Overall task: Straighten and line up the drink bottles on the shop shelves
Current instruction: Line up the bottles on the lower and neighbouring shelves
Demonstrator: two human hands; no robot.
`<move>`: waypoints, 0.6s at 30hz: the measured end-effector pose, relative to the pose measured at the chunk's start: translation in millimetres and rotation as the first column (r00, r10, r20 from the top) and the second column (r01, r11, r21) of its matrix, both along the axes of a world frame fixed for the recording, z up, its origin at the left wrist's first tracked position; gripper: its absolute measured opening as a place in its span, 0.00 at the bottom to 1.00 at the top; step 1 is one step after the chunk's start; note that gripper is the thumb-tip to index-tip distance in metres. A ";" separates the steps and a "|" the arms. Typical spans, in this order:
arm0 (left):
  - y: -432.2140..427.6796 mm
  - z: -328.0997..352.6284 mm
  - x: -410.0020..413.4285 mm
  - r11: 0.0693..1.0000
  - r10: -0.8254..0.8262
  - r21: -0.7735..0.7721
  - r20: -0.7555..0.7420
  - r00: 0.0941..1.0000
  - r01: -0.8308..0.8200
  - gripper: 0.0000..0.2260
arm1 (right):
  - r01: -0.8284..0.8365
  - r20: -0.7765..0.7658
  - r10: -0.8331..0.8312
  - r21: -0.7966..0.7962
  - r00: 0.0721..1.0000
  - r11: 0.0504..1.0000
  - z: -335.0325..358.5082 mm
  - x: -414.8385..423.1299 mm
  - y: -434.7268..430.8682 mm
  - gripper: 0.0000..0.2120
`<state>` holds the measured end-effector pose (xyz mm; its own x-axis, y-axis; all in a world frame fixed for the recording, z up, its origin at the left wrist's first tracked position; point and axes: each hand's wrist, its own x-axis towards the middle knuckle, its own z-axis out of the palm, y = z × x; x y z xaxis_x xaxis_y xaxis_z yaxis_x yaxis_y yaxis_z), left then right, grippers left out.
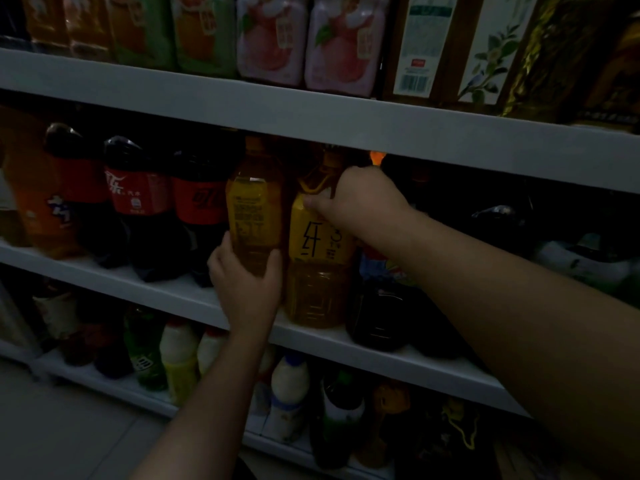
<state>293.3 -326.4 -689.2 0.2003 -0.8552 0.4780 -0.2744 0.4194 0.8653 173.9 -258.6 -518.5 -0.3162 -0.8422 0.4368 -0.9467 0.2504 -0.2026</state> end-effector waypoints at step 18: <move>11.9 10.7 15.4 0.991 -0.111 -0.054 0.220 0.969 0.126 0.30 | -0.222 -0.384 0.150 -0.151 0.911 0.963 -16.9 48.1 19.7 0.05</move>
